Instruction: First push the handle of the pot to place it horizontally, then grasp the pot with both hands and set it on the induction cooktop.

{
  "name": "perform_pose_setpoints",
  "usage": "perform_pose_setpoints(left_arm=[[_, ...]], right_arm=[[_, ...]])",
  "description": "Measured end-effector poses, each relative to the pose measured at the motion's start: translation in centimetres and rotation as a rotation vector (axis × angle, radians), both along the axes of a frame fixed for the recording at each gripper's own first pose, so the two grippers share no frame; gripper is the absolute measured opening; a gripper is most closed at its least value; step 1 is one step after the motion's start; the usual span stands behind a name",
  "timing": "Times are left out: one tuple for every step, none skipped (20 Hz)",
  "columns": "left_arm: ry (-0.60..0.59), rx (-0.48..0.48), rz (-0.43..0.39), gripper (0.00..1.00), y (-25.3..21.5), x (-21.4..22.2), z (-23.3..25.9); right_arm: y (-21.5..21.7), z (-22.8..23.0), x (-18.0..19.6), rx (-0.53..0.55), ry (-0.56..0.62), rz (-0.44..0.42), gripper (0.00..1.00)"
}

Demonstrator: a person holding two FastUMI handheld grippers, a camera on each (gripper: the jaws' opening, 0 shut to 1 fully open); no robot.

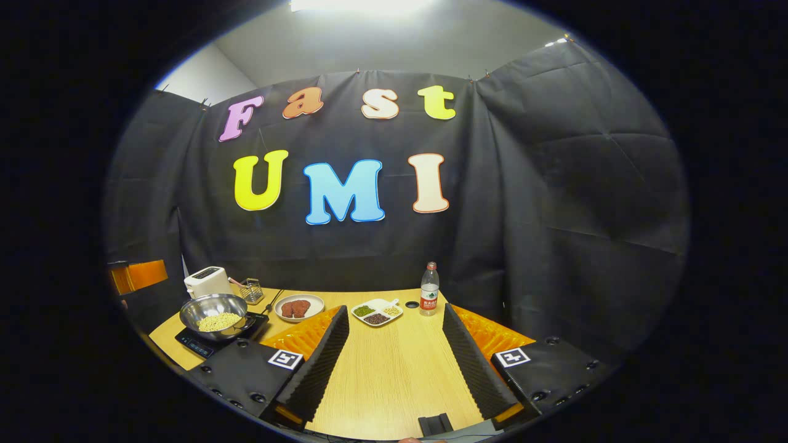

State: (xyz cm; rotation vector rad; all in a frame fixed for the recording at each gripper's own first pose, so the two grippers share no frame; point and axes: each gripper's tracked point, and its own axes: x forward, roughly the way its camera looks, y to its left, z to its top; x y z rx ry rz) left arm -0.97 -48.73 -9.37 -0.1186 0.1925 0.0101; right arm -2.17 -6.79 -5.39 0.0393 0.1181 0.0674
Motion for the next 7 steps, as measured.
perform_pose_setpoints(left_arm=[[-0.002, -0.013, 0.007, 0.75, 0.6, -0.1, 0.0], [-0.015, -0.029, 0.015, 0.78, 1.3, 0.1, 0.4], [-0.032, -0.041, 0.023, 0.75, 2.0, 0.1, 0.8], [-0.049, -0.042, 0.027, 0.78, 2.5, 0.2, 1.2], [-0.066, -0.037, 0.029, 0.8, 3.1, 0.0, 1.7], [-0.082, -0.028, 0.027, 0.81, 3.6, -0.1, 2.1], [-0.095, -0.017, 0.025, 0.78, 3.9, -0.1, 2.3]], right_arm=[[0.4, 0.3, -0.3, -0.001, -0.006, 0.0, 0.98], [0.7, 0.5, -0.4, -0.006, -0.012, -0.003, 0.92], [1.0, 0.8, -0.6, -0.01, -0.02, -0.006, 0.92], [1.3, 1.1, -0.7, -0.013, -0.026, -0.008, 0.92], [1.7, 1.5, -0.8, -0.015, -0.038, -0.011, 0.92], [1.9, 1.7, -0.9, -0.018, -0.044, -0.014, 0.92], [2.3, 1.8, -0.9, -0.021, -0.049, -0.015, 0.92]])
